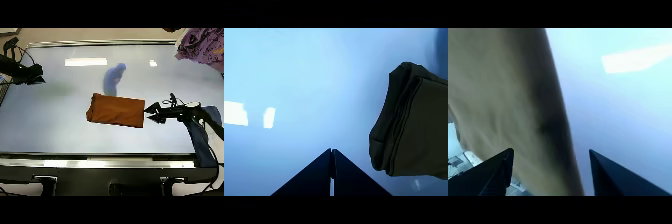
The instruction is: Fold the clothes and pants, and hang the long-sleeved shirts on hangers.
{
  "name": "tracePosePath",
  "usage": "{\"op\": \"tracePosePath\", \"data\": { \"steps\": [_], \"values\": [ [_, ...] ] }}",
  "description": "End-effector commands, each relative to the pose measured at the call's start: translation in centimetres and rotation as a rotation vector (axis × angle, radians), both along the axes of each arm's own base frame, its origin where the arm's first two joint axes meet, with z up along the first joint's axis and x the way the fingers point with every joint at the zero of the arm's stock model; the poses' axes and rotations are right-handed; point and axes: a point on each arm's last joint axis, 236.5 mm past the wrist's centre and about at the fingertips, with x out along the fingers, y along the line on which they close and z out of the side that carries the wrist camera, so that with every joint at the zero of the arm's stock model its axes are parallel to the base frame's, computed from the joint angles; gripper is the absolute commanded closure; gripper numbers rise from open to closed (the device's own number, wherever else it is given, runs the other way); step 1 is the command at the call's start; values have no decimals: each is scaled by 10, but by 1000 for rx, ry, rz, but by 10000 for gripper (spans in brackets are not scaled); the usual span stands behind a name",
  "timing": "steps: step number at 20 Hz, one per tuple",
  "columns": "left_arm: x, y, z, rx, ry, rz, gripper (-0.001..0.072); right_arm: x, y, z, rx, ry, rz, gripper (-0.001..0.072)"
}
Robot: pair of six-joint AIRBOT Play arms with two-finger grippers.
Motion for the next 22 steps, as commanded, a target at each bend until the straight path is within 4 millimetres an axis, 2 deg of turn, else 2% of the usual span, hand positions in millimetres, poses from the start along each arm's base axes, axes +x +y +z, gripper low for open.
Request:
{"op": "tracePosePath", "data": {
  "steps": [1, 3, 5, 7, 9, 12, 15, 17, 19, 22],
  "values": [
    [0, 1, 0, -1, 1, 4, 689, 14, 9, -18, -31, -44, -30, 200],
    [0, 1, 0, -1, 1, 4, 689, 18, 15, -21, -59, -60, -31, 281],
    [0, 1, 0, -1, 1, 5, 689, 19, 23, -22, -70, -69, -18, 406],
    [0, 1, 0, -1, 1, 5, 689, 16, 32, -18, -53, -68, -3, 682],
    [0, 0, 0, -1, 1, 4, 689, 26, 33, 1, -30, -110, -3, 680],
    [0, 0, 0, -1, 1, 4, 689, 69, 16, 49, -85, -217, -32, 681],
    [0, 1, 0, -1, 1, 5, 689, 114, -28, 91, -195, -287, -141, 681],
    [0, 1, 0, -4, 3, 13, 689, 136, -67, 120, -238, -326, -236, 681],
    [0, 1, 0, -5, 3, 14, 689, 147, -110, 141, -277, -335, -334, 681],
    [0, 1, 0, -4, 3, 14, 689, 148, -173, 159, -316, -327, -460, 681]
  ]
}}
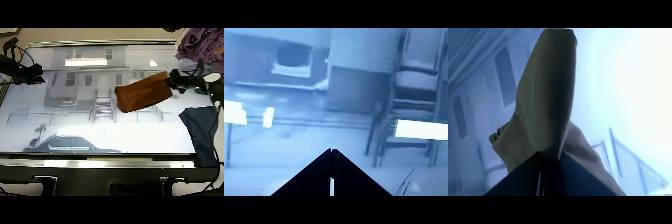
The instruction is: Fold the clothes and pants, and hang the long-sleeved shirts on hangers.
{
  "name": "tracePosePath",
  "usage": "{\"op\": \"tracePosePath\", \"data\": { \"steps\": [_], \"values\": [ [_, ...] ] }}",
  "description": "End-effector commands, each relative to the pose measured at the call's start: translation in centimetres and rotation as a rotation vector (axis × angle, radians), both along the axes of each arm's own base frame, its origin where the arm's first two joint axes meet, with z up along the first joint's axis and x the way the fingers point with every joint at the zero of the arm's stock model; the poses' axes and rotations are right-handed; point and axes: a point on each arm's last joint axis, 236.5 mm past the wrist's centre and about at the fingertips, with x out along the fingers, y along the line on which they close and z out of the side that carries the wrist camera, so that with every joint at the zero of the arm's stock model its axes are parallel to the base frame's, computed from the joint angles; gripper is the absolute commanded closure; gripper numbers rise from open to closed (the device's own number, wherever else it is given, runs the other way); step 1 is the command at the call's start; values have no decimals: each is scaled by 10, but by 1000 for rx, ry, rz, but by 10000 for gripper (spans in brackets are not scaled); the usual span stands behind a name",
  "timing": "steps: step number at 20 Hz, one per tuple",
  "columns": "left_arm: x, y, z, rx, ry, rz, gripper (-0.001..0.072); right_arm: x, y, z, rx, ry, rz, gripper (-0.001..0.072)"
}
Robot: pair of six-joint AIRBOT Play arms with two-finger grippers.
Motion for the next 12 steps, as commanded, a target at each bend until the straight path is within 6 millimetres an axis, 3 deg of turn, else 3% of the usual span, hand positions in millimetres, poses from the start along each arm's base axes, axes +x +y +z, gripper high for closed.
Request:
{"op": "tracePosePath", "data": {
  "steps": [1, 7, 9, 12],
  "values": [
    [0, 0, 0, -1, 0, 4, 689, 1, -80, 26, -44, -3, -176, 681],
    [0, 1, 0, -1, 0, 5, 688, -33, -183, 47, -87, 24, -409, 681],
    [0, 1, 0, -1, 0, 5, 689, -48, -206, 57, -97, 32, -488, 681],
    [0, 1, 0, -1, 0, 5, 688, -71, -227, 71, -120, 60, -582, 681]
  ]
}}
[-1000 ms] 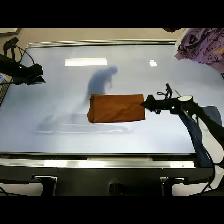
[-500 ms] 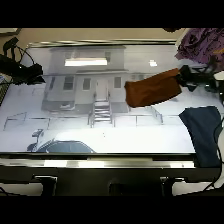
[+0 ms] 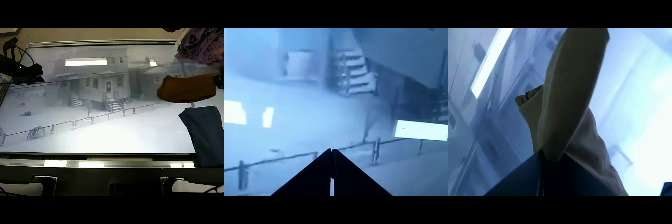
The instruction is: Fold the clothes and pants, and hang the long-sleeved shirts on hangers.
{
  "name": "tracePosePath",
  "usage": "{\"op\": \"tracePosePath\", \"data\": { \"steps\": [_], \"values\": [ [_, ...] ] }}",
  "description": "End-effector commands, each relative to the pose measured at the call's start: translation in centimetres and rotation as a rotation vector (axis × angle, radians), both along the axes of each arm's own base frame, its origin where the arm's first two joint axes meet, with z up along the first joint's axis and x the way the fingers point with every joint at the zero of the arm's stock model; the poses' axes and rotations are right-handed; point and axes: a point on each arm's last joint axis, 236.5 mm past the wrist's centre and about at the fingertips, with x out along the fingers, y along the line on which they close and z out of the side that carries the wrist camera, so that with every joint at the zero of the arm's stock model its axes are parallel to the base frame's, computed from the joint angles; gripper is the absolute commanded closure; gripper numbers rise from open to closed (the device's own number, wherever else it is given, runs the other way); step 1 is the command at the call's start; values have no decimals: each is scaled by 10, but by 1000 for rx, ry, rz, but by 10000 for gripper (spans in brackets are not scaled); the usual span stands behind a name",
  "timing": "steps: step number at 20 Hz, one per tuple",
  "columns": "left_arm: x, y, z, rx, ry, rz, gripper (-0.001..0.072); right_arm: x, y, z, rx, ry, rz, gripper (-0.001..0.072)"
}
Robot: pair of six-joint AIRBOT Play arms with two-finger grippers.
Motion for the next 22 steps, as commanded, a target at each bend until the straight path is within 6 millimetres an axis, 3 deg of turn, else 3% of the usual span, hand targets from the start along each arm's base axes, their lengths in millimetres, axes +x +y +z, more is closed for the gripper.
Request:
{"op": "tracePosePath", "data": {
  "steps": [1, 13, 17, 22],
  "values": [
    [0, 1, 0, 0, 0, 1, 689, -32, -32, 17, -40, 48, -137, 681],
    [-4, -1, -2, 0, 19, -6, 688, -129, -56, 69, -200, 205, -380, 681],
    [-4, -1, -2, 0, 19, -7, 688, -156, -60, 62, -227, 312, -408, 681],
    [-6, -1, -2, 1, 26, -11, 688, -203, -58, 39, -221, 531, -446, 680]
  ]
}}
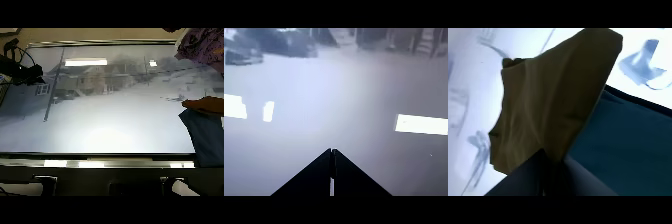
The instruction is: Fold the clothes and pants, and hang the long-sleeved shirts on hangers.
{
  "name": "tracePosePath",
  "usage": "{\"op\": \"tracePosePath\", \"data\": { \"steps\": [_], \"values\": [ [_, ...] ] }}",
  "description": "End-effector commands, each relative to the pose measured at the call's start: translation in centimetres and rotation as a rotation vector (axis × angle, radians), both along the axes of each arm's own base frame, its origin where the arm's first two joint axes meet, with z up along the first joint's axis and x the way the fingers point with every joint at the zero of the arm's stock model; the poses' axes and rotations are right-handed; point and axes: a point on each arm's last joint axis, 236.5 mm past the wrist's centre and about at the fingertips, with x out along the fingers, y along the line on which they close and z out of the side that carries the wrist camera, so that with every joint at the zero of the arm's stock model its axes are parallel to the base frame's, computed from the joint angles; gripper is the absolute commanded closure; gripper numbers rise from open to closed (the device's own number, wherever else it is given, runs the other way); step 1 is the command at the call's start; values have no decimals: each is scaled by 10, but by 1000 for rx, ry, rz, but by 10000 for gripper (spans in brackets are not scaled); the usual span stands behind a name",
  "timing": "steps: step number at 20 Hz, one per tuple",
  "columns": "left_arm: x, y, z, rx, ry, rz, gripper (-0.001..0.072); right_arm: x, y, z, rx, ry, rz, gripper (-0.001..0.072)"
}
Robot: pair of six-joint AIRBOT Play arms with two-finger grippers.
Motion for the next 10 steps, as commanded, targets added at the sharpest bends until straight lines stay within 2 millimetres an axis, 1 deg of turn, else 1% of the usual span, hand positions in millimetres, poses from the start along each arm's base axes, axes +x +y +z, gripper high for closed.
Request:
{"op": "tracePosePath", "data": {
  "steps": [1, 3, 5, 7, 8, 10],
  "values": [
    [-1, 0, 0, 2, 2, -5, 689, -42, 2, -21, 28, 184, -48, 680],
    [-1, 0, 0, 1, 2, -5, 688, -64, 10, -48, 62, 299, -30, 680],
    [-1, 0, 0, 2, 3, -6, 688, -97, 16, -77, 67, 413, -41, 680],
    [-2, 0, -1, 6, 6, -17, 688, -129, 16, -100, 26, 508, -45, 680],
    [-2, 0, -1, 6, 6, -16, 688, -139, 17, -109, 14, 535, -48, 680],
    [-2, 0, -1, 6, 6, -16, 688, -150, 23, -127, 30, 573, -38, 680]
  ]
}}
